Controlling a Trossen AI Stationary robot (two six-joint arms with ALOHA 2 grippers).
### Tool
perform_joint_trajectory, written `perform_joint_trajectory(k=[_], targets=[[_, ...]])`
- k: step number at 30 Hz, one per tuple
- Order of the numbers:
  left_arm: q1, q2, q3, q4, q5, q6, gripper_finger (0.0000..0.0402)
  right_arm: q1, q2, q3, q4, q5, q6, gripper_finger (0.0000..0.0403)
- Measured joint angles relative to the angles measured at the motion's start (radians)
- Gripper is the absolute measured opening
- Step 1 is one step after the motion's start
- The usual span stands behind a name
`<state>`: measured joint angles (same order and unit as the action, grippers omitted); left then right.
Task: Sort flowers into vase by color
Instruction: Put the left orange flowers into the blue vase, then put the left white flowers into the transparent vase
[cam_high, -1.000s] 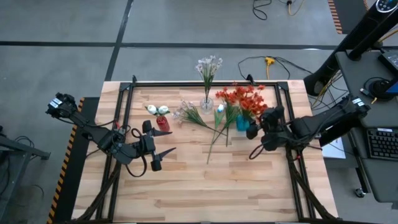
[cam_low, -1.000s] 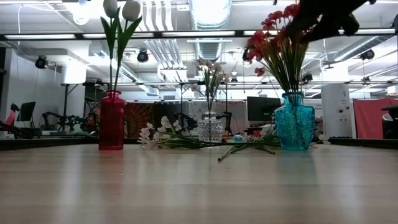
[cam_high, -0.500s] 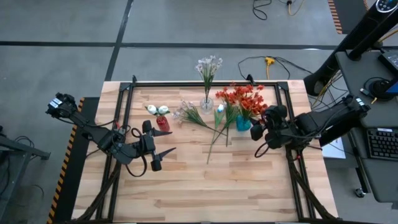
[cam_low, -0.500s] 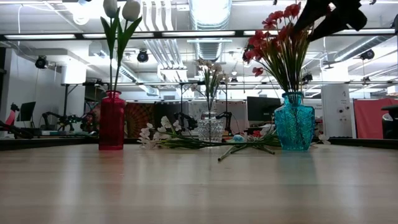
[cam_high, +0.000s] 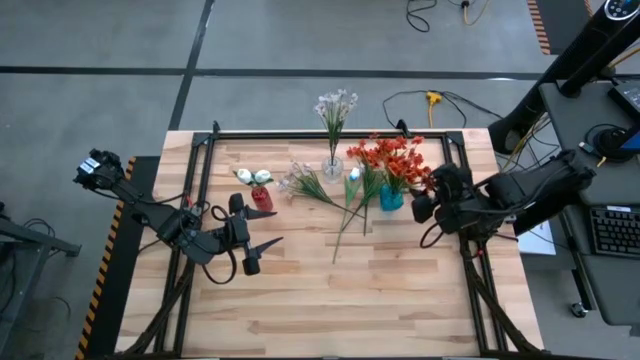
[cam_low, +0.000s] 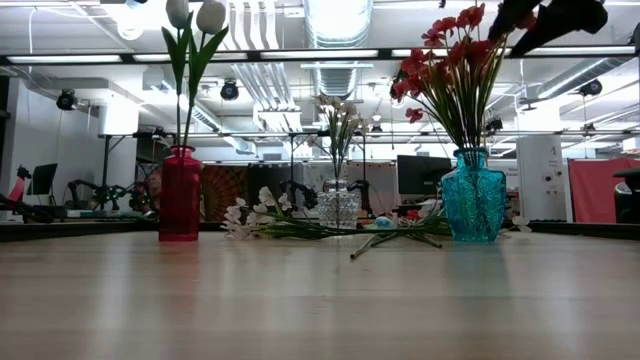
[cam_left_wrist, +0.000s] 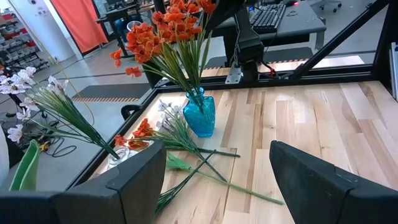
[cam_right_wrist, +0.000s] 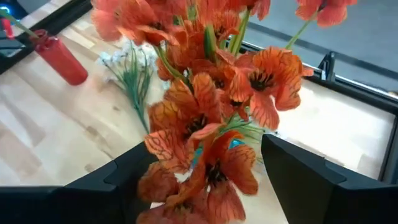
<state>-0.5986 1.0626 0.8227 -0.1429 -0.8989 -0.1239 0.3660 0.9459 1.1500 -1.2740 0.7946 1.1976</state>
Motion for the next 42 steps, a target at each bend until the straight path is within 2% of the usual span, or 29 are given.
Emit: perform_joint_trajectory(k=[10,16,22,27,32,39,42], targets=[[0.000,0.006,0.000,-0.011,0.024,-0.093,0.0269,0.000,0.000,0.113,-0.123,-0.184,0.031,0.0260],[0.000,0.077,0.005,0.000,0.031,-0.147,0.0269,0.000,0.000,0.166,-0.232,-0.333,0.084,0.0254],[0.000,0.212,0.084,-0.020,0.170,-0.143,0.0269,0.000,0.000,0.185,-0.261,-0.485,0.085,0.0251],[-0.004,0.318,0.187,-0.149,0.192,-0.144,0.0269,0.003,0.007,0.170,-0.263,-0.611,0.086,0.0250],[-0.018,0.372,0.311,-0.343,0.207,-0.151,0.0269,0.020,0.046,0.160,-0.263,-0.723,0.086,0.0243],[-0.080,0.369,0.448,-0.655,0.208,-0.237,0.0269,0.094,0.123,0.160,-0.262,-0.778,0.121,0.0237],[-0.104,0.347,0.476,-0.731,0.201,-0.286,0.0269,0.126,0.144,0.159,-0.262,-0.799,0.152,0.0237]])
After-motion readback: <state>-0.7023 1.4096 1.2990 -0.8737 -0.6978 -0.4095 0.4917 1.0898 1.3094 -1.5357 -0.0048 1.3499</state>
